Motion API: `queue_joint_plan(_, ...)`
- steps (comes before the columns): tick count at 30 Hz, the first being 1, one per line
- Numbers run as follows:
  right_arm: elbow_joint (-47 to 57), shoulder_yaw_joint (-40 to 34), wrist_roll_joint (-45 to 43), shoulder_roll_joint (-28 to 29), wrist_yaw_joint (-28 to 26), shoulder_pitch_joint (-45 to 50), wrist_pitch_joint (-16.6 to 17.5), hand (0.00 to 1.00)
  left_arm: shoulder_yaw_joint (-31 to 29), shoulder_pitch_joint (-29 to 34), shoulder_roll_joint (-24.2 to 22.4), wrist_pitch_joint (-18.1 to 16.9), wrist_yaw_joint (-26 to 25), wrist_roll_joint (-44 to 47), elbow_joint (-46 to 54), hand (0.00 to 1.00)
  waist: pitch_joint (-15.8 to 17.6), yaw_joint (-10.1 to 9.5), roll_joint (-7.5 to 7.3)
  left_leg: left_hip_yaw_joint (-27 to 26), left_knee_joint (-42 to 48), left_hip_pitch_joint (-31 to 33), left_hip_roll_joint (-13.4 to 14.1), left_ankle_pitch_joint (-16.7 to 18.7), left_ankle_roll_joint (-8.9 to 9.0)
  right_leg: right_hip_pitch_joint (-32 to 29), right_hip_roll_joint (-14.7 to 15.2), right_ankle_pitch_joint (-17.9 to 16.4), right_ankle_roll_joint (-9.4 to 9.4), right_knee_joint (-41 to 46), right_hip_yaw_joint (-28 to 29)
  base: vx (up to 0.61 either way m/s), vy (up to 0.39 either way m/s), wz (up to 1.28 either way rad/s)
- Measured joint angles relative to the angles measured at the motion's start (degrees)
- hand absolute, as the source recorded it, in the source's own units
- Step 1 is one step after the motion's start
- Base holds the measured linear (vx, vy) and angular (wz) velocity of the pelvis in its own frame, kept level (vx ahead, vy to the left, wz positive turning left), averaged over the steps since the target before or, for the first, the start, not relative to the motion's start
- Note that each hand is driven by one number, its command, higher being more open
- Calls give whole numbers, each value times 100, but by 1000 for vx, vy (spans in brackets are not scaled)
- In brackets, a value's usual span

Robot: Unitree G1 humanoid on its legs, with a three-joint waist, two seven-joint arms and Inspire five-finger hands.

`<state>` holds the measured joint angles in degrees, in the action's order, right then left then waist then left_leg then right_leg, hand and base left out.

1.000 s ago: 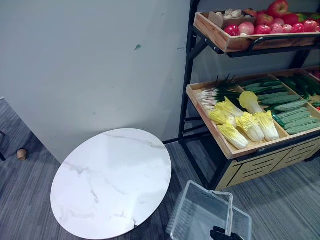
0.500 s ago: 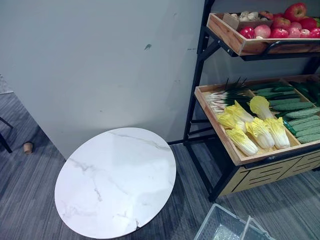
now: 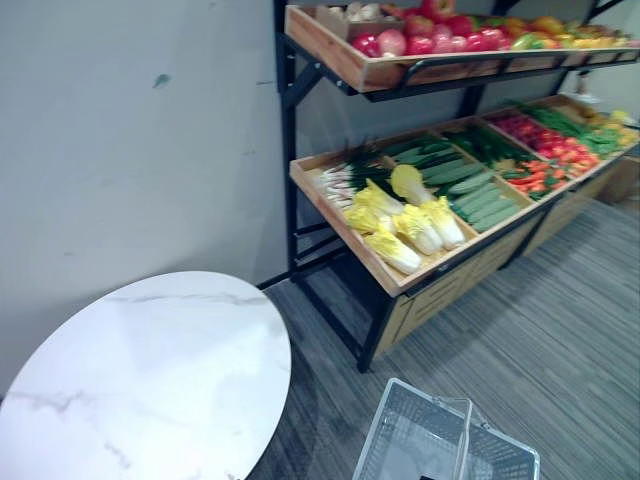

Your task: Pick vegetable in the basket

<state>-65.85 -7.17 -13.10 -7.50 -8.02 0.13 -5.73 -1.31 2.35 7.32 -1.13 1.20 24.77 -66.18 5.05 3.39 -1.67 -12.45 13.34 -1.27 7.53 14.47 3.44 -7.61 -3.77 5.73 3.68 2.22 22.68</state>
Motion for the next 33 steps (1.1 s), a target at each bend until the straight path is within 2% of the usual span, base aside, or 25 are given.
queue_joint_plan(2, 47, -28, -73, 43, -7, 9, -6, 0, -16, -62, 2, 50, -8, -269, -6, 100, 25, 36, -75, -165, -17, -68, -45, 2, -4, -48, 32, 62, 34, -5, 30, -12, 62, -56)
queue_joint_plan(3, 60, -36, -74, 45, -7, 17, -30, 0, -14, -72, -3, 55, -6, -303, -8, 100, 54, 35, -36, -253, -31, -94, -64, 1, -5, -68, 44, 86, 41, -7, 31, -13, 63, -46)
queue_joint_plan(4, 114, -71, -88, 52, -6, 52, -57, 0, -15, -104, -16, 56, -5, -301, -18, 100, 76, 38, -63, -320, -53, -149, -84, 1, -5, -60, 57, 103, 48, -8, 32, -8, 51, -33)
queue_joint_plan(8, 266, -216, -184, 91, 34, 160, -66, 0, -267, -158, -125, 58, 1, -288, -29, 100, 169, 57, 21, -549, -94, -264, -93, -2, -8, -71, 53, 219, 34, -83, -35, 1, 23, -32)
queue_joint_plan(9, 293, -311, -206, 114, 62, 170, -71, 0, -460, -164, -190, 59, 12, -270, -21, 100, 192, 29, 59, -680, -109, -294, -64, -1, -6, -117, 18, 323, -46, -122, -250, -2, -16, -71)
queue_joint_plan(10, 360, -323, -190, 133, 70, 160, -74, 0, -673, -160, -249, 61, 3, -178, 22, 100, 223, -22, 102, -919, -127, -334, 0, -3, 5, -189, -38, 479, -280, -145, -1016, 2, -61, -88)
queue_joint_plan(11, 402, -327, -144, 154, 70, 159, -69, 0, -751, -139, -259, 66, 1, -80, 62, 100, 241, -51, 98, -1073, -142, -369, 17, -3, 17, -221, -46, 482, -433, -153, -1472, 13, -77, -113)
queue_joint_plan(12, 467, -399, -48, 171, 71, 109, -50, 0, -888, -88, -294, 66, -9, 86, 122, 100, 353, -86, 146, -1364, -162, -481, 48, -2, 25, -230, 10, 307, -759, -130, -2141, 31, -56, -121)
queue_joint_plan(13, 492, -578, 72, 154, 132, 47, -3, 0, -909, -51, -378, 60, -19, 269, 209, 100, 470, -93, 262, -1670, -232, -643, 106, -25, 61, -248, 202, -2, -1039, 139, -3194, 39, 7, -126)
queue_joint_plan(14, 495, -593, 144, 110, 148, 48, 22, 0, -905, 10, -407, 50, -18, 342, 273, 100, 492, -146, 303, -1830, -277, -733, 127, -33, 72, -277, 320, -130, -1093, 308, -3688, 83, 55, -139)
queue_joint_plan(15, 496, -588, 187, 67, 146, 54, 24, 0, -906, 174, -430, 26, -19, 509, 414, 100, 497, -249, 296, -2070, -324, -871, 123, -35, 77, -329, 546, -203, -1031, 568, -4437, 107, 39, -134)
queue_joint_plan(16, 494, -591, 183, 67, 157, 83, 33, 0, -908, 226, -437, -9, -25, 605, 419, 100, 511, -299, 278, -2099, -373, -931, 136, -38, 71, -332, 605, -329, -946, 684, -4791, 110, 2, -112)
queue_joint_plan(17, 491, -591, 179, 68, 165, 81, 40, 0, -907, 228, -434, -11, -35, 616, 417, 100, 514, -299, 274, -2064, -418, -952, 141, -47, 56, -333, 584, -355, -934, 683, -4848, 90, -66, -73)
queue_joint_plan(19, 399, -590, 148, 127, 186, 64, 39, 0, -897, 229, -420, -75, -50, 614, 413, 100, 545, -329, 214, -1621, -587, -1026, 147, -29, -26, -321, 362, -347, -920, 533, -4583, 65, -99, -57)
queue_joint_plan(22, 355, -646, -118, 184, 222, 58, 63, 0, -859, 229, -382, -83, 20, 598, 397, 100, 555, -333, 193, -1236, -802, -1076, 87, -28, -30, -309, 201, -336, -915, 409, -4478, 37, -58, -38)
queue_joint_plan(25, 258, -693, -293, 245, 278, 69, 74, 0, -831, 218, -328, -147, 100, 370, 382, 100, 508, -325, 115, -1201, -811, -1117, 72, -188, 67, -284, 158, -304, -895, 389, -4430, 39, -41, -14)
queue_joint_plan(29, 257, -683, -290, 239, 326, 126, 110, 0, -440, 186, -283, -299, 153, 391, 343, 100, 438, -310, 137, -1195, -811, -1149, 32, -308, 155, -112, 166, -144, -878, 55, -4465, 6, 3, 4)
queue_joint_plan(33, 260, -680, -297, 224, 337, 127, 115, 0, -112, 179, -208, -402, 222, 193, 344, 100, 438, -298, 137, -1202, -841, -1156, 5, -314, 166, -123, 187, -98, -868, 57, -4463, -14, 12, 1)
